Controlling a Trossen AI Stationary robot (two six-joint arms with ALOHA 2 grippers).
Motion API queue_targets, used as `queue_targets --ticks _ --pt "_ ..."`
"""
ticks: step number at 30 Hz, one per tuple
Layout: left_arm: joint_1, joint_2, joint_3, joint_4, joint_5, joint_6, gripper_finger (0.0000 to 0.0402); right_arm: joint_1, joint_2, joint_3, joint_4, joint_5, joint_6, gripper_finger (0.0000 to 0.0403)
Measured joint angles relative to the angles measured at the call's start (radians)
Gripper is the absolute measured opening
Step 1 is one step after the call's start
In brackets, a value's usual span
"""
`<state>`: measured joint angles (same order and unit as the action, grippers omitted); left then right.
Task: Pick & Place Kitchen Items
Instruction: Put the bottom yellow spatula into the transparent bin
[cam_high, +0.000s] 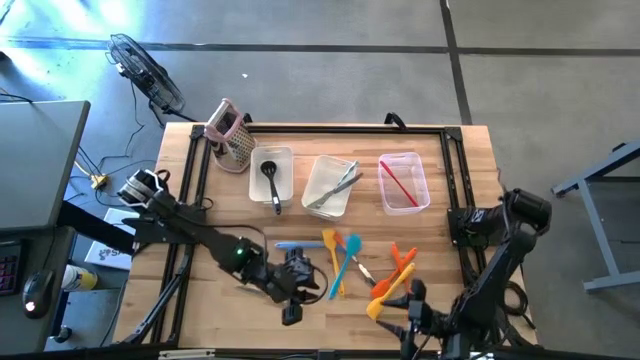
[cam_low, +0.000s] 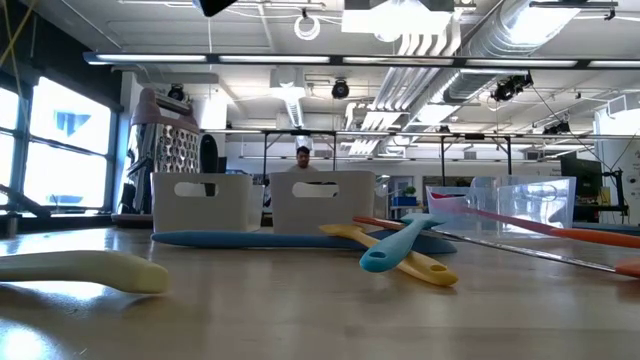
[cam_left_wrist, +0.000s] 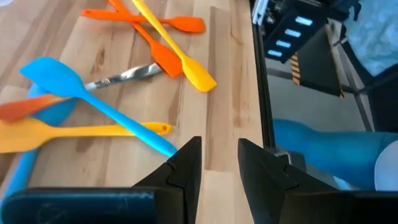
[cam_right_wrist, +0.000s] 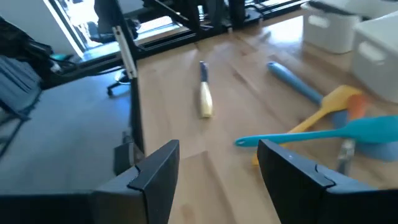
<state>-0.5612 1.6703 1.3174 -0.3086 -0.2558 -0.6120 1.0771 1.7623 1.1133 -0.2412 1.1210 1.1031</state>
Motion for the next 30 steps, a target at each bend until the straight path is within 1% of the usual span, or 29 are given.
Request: queue_targets --ticks 6,10,12,13,15,17,20,23,27,30 --pt "-0.048 0.0 -0.018 -0.016 -0.001 -0.002 0.0102 -0.002 0.081 0.0 0.178 -0.014 -0.053 0.0211" --pt "-0.082 0.0 -0.049 -0.019 -0.021 -0.037 0.0102 -0.019 0.104 0.0 0.249 -0.025 -0.055 0.0211" --pt "-0.099 0.0 -0.065 -0.025 -0.041 -0.05 0.0102 -0.036 0.11 0.0 0.273 -0.048 -0.057 0.0211" --pt "-0.107 0.0 -0.073 -0.027 -0.046 -0.053 0.0102 -0.048 0.111 0.0 0.276 -0.078 -0.067 0.0211" --pt "-0.121 0.0 -0.091 -0.027 -0.056 -0.064 0.0102 -0.076 0.111 0.0 0.286 -0.166 -0.117 0.0211" --pt "-0.131 0.0 -0.107 -0.031 -0.065 -0.076 0.0102 -0.1 0.11 0.0 0.29 -0.262 -0.207 0.0211" --pt "-0.136 0.0 -0.127 -0.036 -0.069 -0.089 0.0102 -0.141 0.108 0.0 0.296 -0.439 -0.338 0.0211" --pt "-0.135 0.0 -0.145 -0.036 -0.071 -0.102 0.0102 -0.178 0.093 0.0 0.254 -0.633 -0.381 0.0211" --pt "-0.133 0.0 -0.168 -0.033 -0.088 -0.101 0.0102 -0.23 0.048 0.0 0.049 -0.871 -0.359 0.0211" --pt "-0.133 0.0 -0.183 -0.036 -0.135 -0.098 0.0102 -0.26 0.016 0.0 -0.136 -0.986 -0.371 0.0211"
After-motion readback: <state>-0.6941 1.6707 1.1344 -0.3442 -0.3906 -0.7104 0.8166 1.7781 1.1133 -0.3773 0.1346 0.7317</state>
